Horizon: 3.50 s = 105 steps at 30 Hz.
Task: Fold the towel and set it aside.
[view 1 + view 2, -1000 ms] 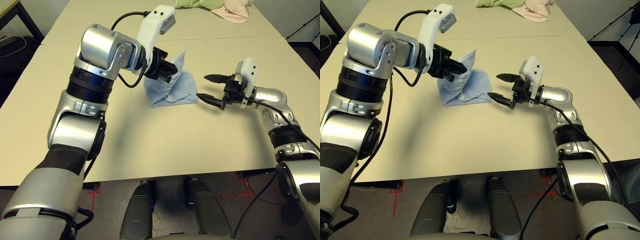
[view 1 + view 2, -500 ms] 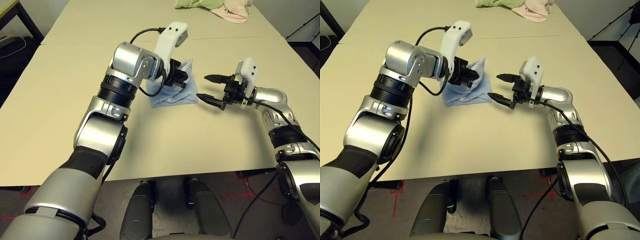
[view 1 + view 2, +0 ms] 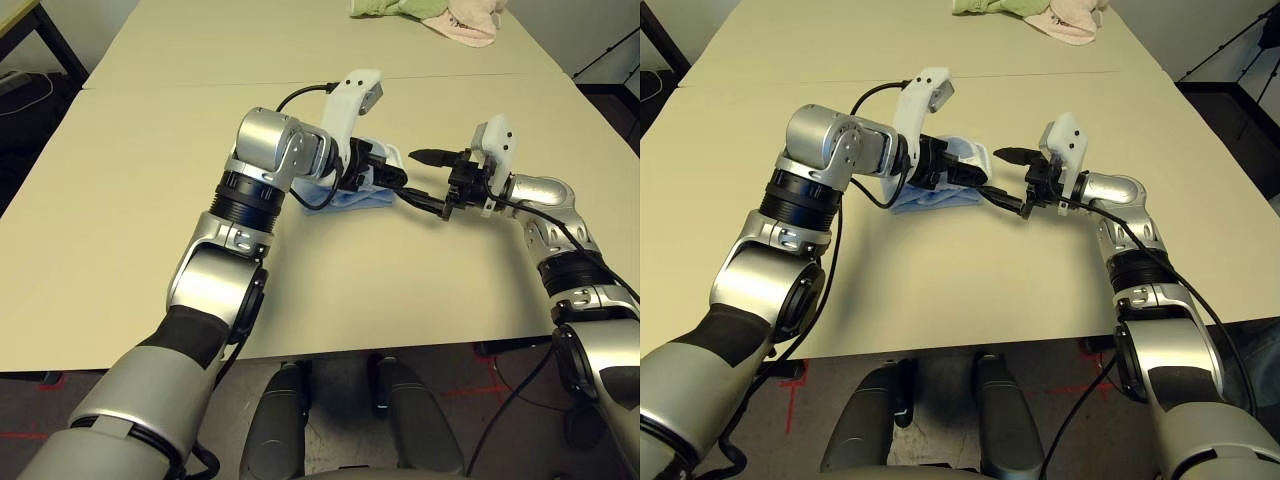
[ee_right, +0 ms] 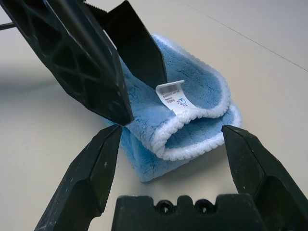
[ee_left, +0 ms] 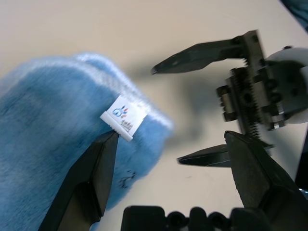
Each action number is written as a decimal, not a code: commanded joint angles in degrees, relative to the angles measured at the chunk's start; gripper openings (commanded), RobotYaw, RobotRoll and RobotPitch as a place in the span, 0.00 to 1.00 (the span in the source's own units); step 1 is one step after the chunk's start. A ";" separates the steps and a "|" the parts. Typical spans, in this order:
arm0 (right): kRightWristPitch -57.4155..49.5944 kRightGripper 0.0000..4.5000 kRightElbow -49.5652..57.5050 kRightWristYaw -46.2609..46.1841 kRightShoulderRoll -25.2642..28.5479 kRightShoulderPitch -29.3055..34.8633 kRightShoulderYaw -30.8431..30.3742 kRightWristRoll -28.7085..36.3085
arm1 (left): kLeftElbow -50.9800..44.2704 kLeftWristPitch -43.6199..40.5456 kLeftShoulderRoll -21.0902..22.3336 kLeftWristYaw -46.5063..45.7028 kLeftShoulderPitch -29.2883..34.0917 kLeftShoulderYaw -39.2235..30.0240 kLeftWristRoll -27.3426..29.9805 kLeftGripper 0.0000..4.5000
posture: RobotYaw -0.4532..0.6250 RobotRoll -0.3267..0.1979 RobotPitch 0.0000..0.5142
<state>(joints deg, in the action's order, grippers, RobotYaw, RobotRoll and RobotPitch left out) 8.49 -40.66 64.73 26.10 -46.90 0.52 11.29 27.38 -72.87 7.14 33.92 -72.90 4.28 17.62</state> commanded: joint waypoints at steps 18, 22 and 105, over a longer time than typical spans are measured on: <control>-6.59 1.00 -0.69 0.68 -1.38 -2.80 3.67 6.15 | -23.49 37.24 21.42 15.02 29.52 3.37 -3.21 0.99 | 0.47 0.62 0.33; -3.98 1.00 -1.88 2.76 0.63 -2.59 3.18 4.99 | -24.74 42.29 23.21 15.95 33.37 3.13 -4.24 0.99 | 0.46 0.62 0.32; 0.86 0.00 -28.55 -13.16 -8.04 -16.97 -10.77 -21.87 | 20.87 53.65 16.64 23.36 16.51 7.36 -16.48 0.03 | 0.49 0.62 0.43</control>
<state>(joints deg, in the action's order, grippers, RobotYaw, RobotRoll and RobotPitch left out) 10.72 -67.14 51.45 17.26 -64.60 -8.88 -8.80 47.54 -17.59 22.22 58.16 -58.67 11.54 2.97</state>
